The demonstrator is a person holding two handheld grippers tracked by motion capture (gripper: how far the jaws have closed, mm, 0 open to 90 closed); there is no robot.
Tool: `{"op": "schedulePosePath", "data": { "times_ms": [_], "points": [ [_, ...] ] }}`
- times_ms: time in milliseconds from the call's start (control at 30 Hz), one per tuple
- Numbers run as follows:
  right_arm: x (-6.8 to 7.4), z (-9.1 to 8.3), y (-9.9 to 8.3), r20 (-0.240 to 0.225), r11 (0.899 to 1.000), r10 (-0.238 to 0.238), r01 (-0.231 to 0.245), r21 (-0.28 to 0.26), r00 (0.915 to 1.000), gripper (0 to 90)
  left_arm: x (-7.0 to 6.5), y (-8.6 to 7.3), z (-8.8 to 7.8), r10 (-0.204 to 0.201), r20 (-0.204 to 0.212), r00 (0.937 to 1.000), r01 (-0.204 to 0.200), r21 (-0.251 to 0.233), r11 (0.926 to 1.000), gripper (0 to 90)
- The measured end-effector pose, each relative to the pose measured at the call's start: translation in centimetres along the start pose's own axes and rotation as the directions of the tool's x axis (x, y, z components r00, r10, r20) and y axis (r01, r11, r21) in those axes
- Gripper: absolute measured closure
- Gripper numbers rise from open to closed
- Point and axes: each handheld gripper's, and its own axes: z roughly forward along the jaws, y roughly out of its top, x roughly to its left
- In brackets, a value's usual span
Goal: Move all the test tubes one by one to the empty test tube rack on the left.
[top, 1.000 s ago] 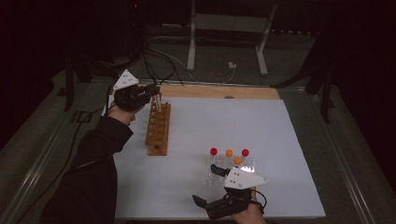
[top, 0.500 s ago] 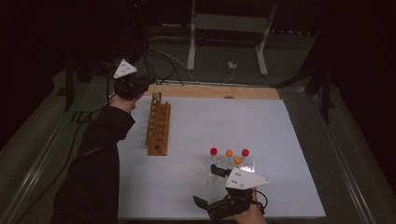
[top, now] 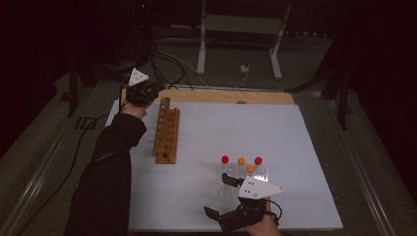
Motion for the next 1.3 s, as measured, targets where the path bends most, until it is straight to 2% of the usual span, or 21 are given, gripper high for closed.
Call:
{"op": "schedulePosePath", "data": {
  "times_ms": [167, 433, 600, 733, 833, 967, 1033, 1167, 1233, 1300],
  "points": [
    [0.0, 0.0, 0.0, -0.002, 1.0, 0.002, -0.002, 0.002, 1.0, 0.0, 0.4, -1.2, 0.5, -0.032, -0.001, 0.9995, 0.032, 0.022, 0.9993, 77.6],
    [0.0, 0.0, 0.0, -0.004, 1.0, 0.002, -0.002, 0.001, 1.0, 0.0, 0.1, -2.6, 1.4, -0.035, 0.015, 0.9993, 0.034, 0.069, 0.9971, 77.6],
    [-0.1, 0.0, 0.0, -0.005, 1.0, 0.002, -0.002, 0.003, 1.0, 0.0, -0.2, -3.2, 1.7, -0.027, 0.016, 0.9995, 0.025, 0.076, 0.9968, 77.6],
    [-0.1, -0.1, 0.0, -0.004, 1.0, 0.004, -0.004, 0.002, 1.0, 0.0, -0.1, -3.7, 1.8, -0.04, 0.019, 0.999, 0.038, 0.085, 0.9957, 77.5],
    [-0.1, -0.1, 0.0, -0.005, 1.0, 0.004, -0.004, 0.002, 1.0, 0.0, -0.1, -4.1, 1.9, -0.027, 0.013, 0.9996, 0.025, 0.1, 0.9947, 77.6],
    [-0.1, 0.0, 0.0, -0.007, 1.0, 0.007, -0.007, 0.003, 1.0, 0.0, 0.0, -4.2, 1.9, -0.039, 0.017, 0.9991, 0.037, 0.094, 0.9949, 77.4],
    [-0.1, -0.1, 0.0, -0.008, 1.0, 0.008, -0.008, 0.002, 0.9999, 0.0, -0.1, -4.2, 1.9, -0.026, 0.013, 0.9996, 0.025, 0.092, 0.9954, 77.5],
    [-0.1, -0.1, 0.1, -0.008, 1.0, 0.008, -0.008, -0.001, 0.9999, 0.0, 0.0, -4.3, 1.9, -0.027, 0.002, 0.9996, 0.026, 0.088, 0.9958, 77.4],
    [-0.1, -0.1, 0.1, -0.007, 1.0, 0.007, -0.007, -0.001, 1.0, 0.0, -0.1, -4.5, 2.1, -0.011, -0.009, 0.9999, 0.012, 0.097, 0.9952, 77.4],
    [-0.1, -0.1, 0.1, -0.007, 1.0, 0.009, -0.009, 0.0, 0.9999, 0.0, -0.1, -4.6, 2.0, -0.016, -0.009, 0.9998, 0.017, 0.091, 0.9957, 77.4]
  ]
}}
